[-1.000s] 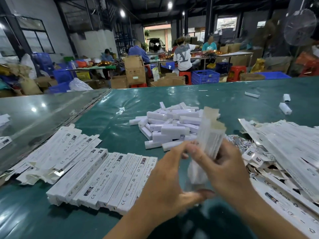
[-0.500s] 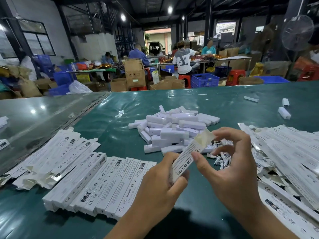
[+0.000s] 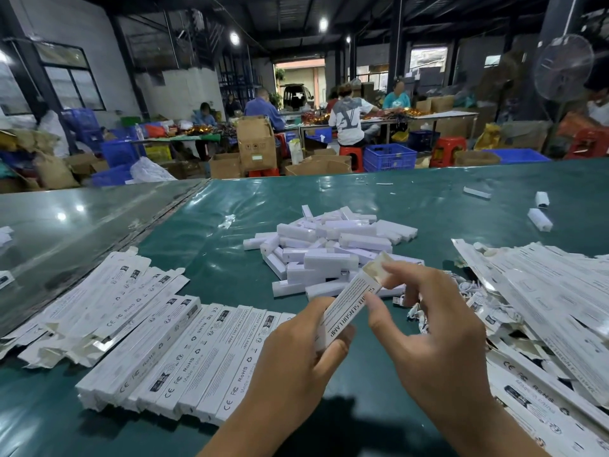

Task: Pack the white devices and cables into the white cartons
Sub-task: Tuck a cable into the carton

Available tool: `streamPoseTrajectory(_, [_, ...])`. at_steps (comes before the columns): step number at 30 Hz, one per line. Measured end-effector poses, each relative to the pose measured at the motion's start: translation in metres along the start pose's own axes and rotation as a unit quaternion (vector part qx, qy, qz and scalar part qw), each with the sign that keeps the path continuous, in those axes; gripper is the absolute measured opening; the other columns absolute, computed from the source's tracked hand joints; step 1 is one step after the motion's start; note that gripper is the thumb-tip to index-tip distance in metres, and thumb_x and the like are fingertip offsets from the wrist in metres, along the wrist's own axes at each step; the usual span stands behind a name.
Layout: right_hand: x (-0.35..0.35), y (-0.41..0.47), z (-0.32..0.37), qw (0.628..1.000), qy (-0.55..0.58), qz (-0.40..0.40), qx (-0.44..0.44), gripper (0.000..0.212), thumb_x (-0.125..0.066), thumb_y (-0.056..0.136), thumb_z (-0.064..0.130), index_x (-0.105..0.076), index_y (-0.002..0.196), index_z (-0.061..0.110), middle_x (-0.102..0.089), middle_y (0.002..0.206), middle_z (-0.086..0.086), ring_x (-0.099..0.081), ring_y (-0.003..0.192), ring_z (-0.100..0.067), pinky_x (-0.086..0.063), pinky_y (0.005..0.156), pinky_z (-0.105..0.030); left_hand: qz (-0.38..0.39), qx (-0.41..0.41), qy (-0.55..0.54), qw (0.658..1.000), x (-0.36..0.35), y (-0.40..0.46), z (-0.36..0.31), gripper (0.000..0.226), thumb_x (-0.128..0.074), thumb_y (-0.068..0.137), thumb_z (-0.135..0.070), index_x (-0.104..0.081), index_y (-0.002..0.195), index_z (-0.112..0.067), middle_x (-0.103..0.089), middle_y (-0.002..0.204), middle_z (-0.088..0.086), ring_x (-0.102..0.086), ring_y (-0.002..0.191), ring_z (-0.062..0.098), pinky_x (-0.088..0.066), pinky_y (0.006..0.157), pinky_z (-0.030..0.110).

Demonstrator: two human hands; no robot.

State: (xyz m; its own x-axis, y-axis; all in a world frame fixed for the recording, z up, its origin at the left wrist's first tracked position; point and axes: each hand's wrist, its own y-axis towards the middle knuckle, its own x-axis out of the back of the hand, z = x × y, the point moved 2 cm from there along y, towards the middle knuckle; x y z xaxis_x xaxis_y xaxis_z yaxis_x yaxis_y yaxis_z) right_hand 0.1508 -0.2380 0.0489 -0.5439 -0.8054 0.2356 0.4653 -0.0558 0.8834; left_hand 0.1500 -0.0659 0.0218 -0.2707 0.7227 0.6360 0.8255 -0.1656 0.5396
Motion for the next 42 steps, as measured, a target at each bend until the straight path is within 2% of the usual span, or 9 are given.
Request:
streamPoseTrajectory(13, [-0.001,0.007,-0.012,0.974,0.143,0.069,-0.161,0.015,-0.058,0.096,0.043,-0.071,0.092,0.035,-0.068,0.091,0.008,-0.065,0.083,-0.015,-0.050,0.067,-0.023,0.008,-0.018,0.040,0.999,0.001,-0.001,0.000,0.027,-0.043,0.093,-0.059,-0.045,0.115,-0.044,-0.053,0.081,-0.032,-0.050,0.067,0.001,-0.031,0.056,0.013])
streamPoseTrajectory(18, [-0.007,0.002,-0.021,0.895,0.294,0.010,-0.336,0.031,-0.080,0.070,0.048,-0.072,0.084,0.022,-0.059,0.069,0.004,-0.049,0.058,-0.006,-0.040,0.050,-0.013,0.009,-0.036,0.097,0.995,-0.001,-0.003,-0.003,0.027,-0.048,0.092,-0.053,-0.045,0.117,-0.042,-0.046,0.080,-0.026,-0.044,0.069,0.004,-0.033,0.055,0.007])
streamPoseTrajectory(23, [-0.013,0.001,-0.028,0.830,0.339,0.079,-0.437,0.058,-0.080,0.060,0.052,-0.074,0.109,0.022,-0.076,0.091,0.003,-0.069,0.082,-0.006,-0.053,0.066,-0.026,0.022,-0.030,0.099,0.994,-0.002,-0.003,0.000,0.025,-0.050,0.093,-0.050,-0.044,0.117,-0.043,-0.048,0.080,-0.025,-0.049,0.074,0.007,-0.035,0.056,0.009])
streamPoseTrajectory(26, [-0.013,0.000,-0.022,0.879,0.262,0.119,-0.379,0.015,-0.066,0.095,0.038,-0.080,0.097,0.035,-0.078,0.097,0.013,-0.071,0.097,-0.009,-0.053,0.091,-0.028,0.033,-0.023,0.095,0.995,-0.004,-0.003,0.003,0.026,-0.051,0.093,-0.049,-0.043,0.117,-0.044,-0.052,0.082,-0.021,-0.050,0.079,0.010,-0.037,0.060,0.018])
streamPoseTrajectory(29, [-0.011,-0.003,-0.011,0.938,0.160,0.149,-0.268,0.041,-0.056,0.090,0.060,-0.072,0.121,0.038,-0.068,0.116,0.034,-0.060,0.112,0.014,-0.041,0.094,-0.004,0.036,-0.015,0.081,0.996,-0.003,-0.003,0.005,0.026,-0.053,0.093,-0.042,-0.045,0.117,-0.041,-0.062,0.089,-0.014,-0.053,0.082,0.013,-0.045,0.068,0.029])
streamPoseTrajectory(33, [-0.009,-0.006,-0.007,0.968,0.093,0.154,-0.172,0.055,-0.046,0.095,0.060,-0.068,0.132,0.026,-0.066,0.127,0.023,-0.054,0.120,0.017,-0.037,0.097,-0.001,0.030,-0.009,0.084,0.996,-0.001,-0.002,0.005,0.025,-0.055,0.091,-0.039,-0.051,0.116,-0.037,-0.064,0.090,-0.011,-0.056,0.079,0.013,-0.047,0.071,0.033])
streamPoseTrajectory(37, [-0.006,-0.003,-0.008,0.979,0.070,0.110,-0.155,0.031,-0.054,0.098,0.042,-0.075,0.118,0.033,-0.066,0.086,0.040,-0.063,0.084,0.019,-0.041,0.071,0.000,0.033,-0.011,0.085,0.996,0.000,-0.003,0.004,0.022,-0.058,0.094,-0.038,-0.053,0.115,-0.036,-0.063,0.087,-0.011,-0.054,0.079,0.014,-0.046,0.070,0.032])
streamPoseTrajectory(40, [-0.005,0.000,-0.010,0.977,0.099,0.111,-0.153,0.024,-0.048,0.099,0.052,-0.072,0.099,0.058,-0.056,0.054,0.002,-0.036,0.048,0.002,-0.035,0.049,-0.029,0.041,-0.014,0.086,0.995,0.000,-0.003,0.003,0.020,-0.056,0.095,-0.041,-0.053,0.115,-0.036,-0.062,0.087,-0.011,-0.054,0.079,0.014,-0.046,0.070,0.032])
streamPoseTrajectory(42, [-0.003,0.002,-0.012,0.977,0.102,0.111,-0.148,0.034,-0.045,0.098,0.057,-0.077,0.099,0.044,-0.053,0.055,-0.010,-0.034,0.045,-0.004,-0.035,0.049,-0.034,0.044,-0.015,0.086,0.995,-0.001,-0.003,0.003,0.021,-0.053,0.095,-0.044,-0.052,0.114,-0.036,-0.061,0.086,-0.012,-0.053,0.078,0.013,-0.046,0.070,0.031])
